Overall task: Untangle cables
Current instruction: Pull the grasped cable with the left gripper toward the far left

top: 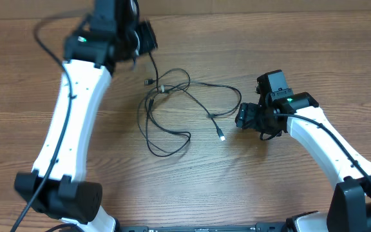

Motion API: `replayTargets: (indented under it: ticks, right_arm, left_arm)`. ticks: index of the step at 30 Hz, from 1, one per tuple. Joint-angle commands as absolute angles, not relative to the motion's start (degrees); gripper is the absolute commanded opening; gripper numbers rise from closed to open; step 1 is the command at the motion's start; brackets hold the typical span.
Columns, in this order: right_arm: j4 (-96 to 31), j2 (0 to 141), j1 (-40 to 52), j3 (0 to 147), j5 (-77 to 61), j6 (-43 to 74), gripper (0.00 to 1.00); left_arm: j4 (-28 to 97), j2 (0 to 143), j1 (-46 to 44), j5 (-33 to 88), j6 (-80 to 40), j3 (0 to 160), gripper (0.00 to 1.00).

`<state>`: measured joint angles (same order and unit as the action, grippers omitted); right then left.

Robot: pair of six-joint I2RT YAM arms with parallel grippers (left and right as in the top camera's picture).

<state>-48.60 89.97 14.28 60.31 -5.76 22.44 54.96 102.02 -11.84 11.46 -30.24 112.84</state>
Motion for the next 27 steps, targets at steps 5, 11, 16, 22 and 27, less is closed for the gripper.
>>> replayTargets:
  ticks: [5,11,16,22,27]
  right_arm:
    - [-48.3,89.6,14.1,60.1,-5.7,22.4,0.82]
    - [-48.3,89.6,14.1,60.1,-5.6,22.2,0.83]
    - [-48.1,89.6,14.1,60.1,-5.6,22.2,0.82]
    - [-48.0,89.6,14.1,60.1,-5.6,22.2,0.83]
    - [-48.1,89.6,14.1,60.1,-5.0,22.2,0.83]
  left_arm:
    - [59.4,99.2,-11.5,21.1,-27.4,137.5,0.04]
    - [59.3,99.2,-10.4,22.5,-27.4,147.5,0.04]
    - [58.7,99.0,-6.7,22.6,-29.7,154.3,0.04]
    - [51.9,97.4,-0.1,22.3,-30.5,157.2,0.04]
    - [47.5,96.5,6.7,20.5,-32.2,157.3,0.04]
